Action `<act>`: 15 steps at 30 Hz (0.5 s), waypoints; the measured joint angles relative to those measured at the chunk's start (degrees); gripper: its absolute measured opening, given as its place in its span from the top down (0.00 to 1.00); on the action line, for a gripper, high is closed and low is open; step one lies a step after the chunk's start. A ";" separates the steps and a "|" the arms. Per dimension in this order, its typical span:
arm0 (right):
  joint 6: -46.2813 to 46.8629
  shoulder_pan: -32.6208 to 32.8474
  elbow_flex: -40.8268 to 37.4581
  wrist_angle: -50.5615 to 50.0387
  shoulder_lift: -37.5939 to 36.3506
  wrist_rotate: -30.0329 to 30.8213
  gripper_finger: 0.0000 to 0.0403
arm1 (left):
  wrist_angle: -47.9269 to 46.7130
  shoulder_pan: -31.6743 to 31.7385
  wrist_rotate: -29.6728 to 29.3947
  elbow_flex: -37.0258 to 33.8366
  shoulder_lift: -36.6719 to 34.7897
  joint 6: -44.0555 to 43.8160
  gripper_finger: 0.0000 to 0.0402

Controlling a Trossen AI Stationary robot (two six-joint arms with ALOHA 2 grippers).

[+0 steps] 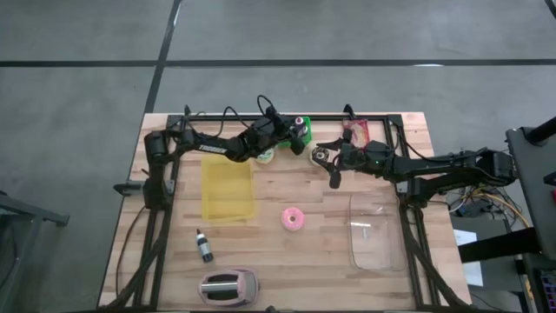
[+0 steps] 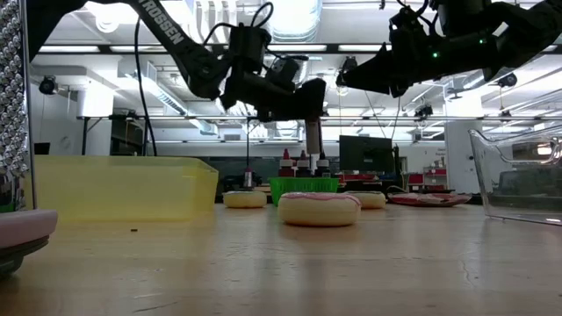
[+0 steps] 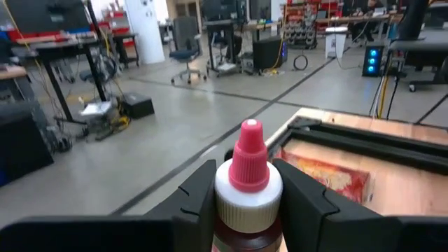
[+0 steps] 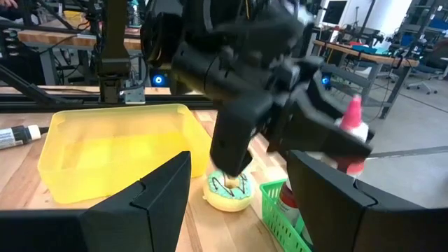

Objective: Pick & Place Food Item
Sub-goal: Put the pink food coloring bottle into the green bin

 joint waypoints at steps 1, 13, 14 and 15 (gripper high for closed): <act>0.06 0.00 0.00 -0.04 0.00 -0.01 0.43 | 0.22 0.00 -0.04 0.17 -0.24 0.32 0.72; -0.46 -0.09 0.00 0.22 0.00 -0.01 0.43 | -0.46 1.96 -3.21 0.31 -1.79 3.61 0.72; -0.78 -0.40 0.00 0.64 0.00 0.01 0.43 | -0.49 2.14 -3.08 0.31 -1.79 3.71 0.72; -1.09 -0.87 0.00 1.35 0.00 0.08 0.43 | -0.46 2.30 -2.81 0.31 -1.84 4.07 0.72</act>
